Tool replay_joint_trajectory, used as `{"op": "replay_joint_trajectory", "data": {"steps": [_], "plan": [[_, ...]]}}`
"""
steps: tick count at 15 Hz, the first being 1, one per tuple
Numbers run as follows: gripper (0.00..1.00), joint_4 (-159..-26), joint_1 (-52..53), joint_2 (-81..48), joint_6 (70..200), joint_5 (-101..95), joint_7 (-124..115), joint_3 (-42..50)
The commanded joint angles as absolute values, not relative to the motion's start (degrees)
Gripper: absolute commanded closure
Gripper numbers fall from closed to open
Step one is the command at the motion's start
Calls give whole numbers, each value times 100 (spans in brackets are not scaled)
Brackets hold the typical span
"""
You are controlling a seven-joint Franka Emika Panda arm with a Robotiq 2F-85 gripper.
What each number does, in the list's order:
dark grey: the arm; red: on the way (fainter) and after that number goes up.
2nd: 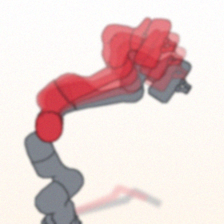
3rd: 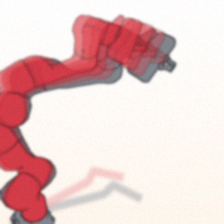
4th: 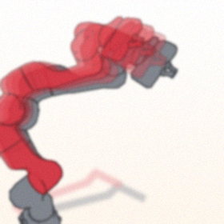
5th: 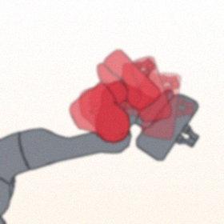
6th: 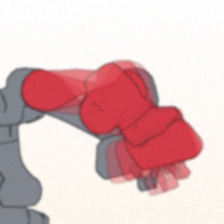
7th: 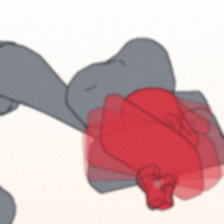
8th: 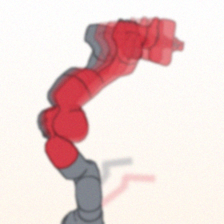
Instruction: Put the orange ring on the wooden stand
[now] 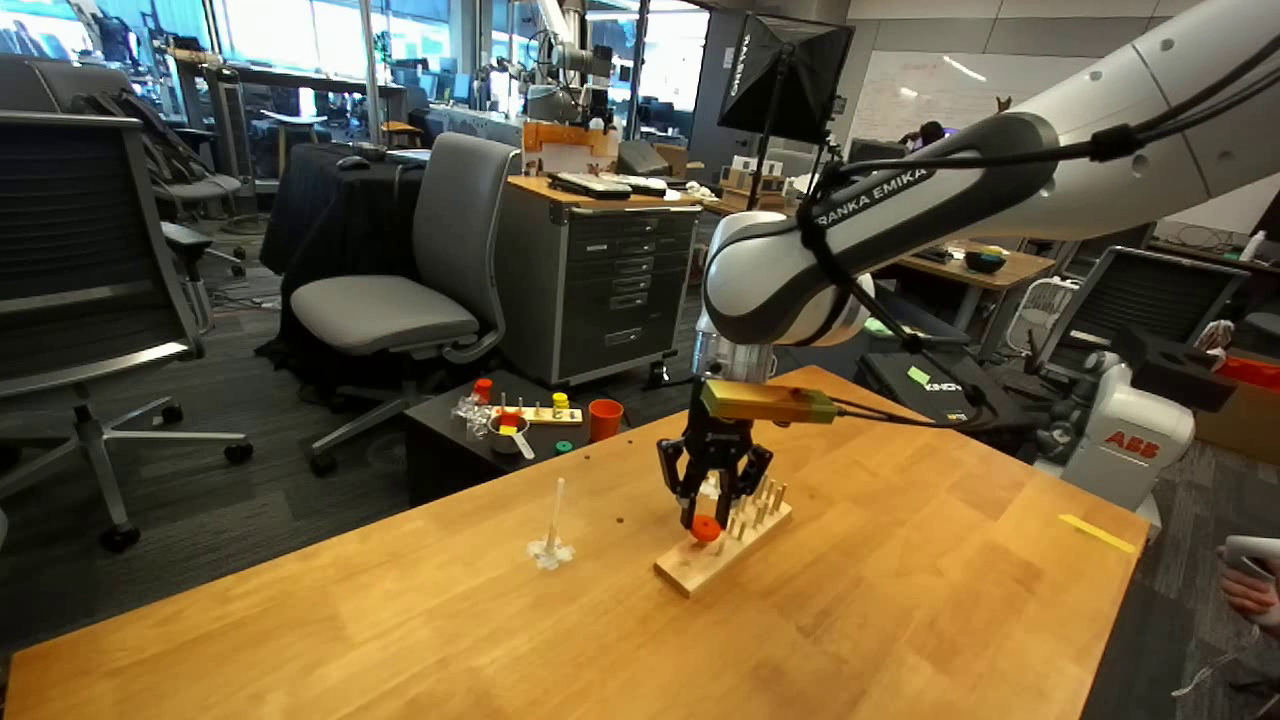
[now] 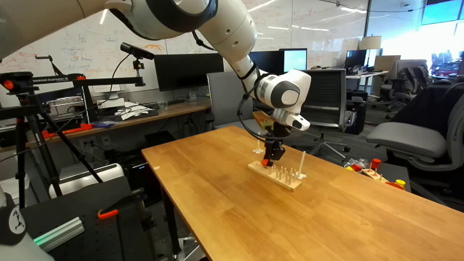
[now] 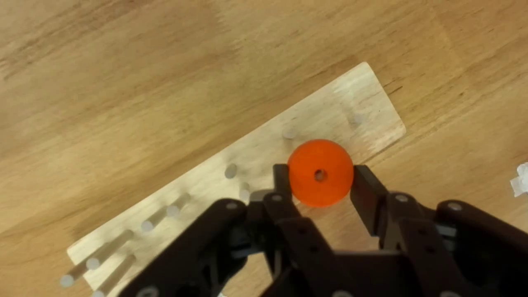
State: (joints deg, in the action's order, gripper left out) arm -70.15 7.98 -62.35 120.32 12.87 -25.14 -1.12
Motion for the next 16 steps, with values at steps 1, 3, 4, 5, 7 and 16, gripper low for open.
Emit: {"op": "replay_joint_trajectory", "data": {"steps": [1, 3, 4, 5, 7, 16], "plan": [[83, -6658, 805, -6541, 11872, 1293, -2499, -200], [83, -6598, 821, -6609, 11849, 1280, -2505, -195], [83, -6566, 815, -6610, 11831, 1283, -2504, -195], [83, -6556, 811, -6620, 11823, 1286, -2505, -194], [83, -6536, 793, -6629, 11774, 1306, -2516, -202], [0, -7058, 982, -5603, 11898, 1100, -2533, -88]]}}
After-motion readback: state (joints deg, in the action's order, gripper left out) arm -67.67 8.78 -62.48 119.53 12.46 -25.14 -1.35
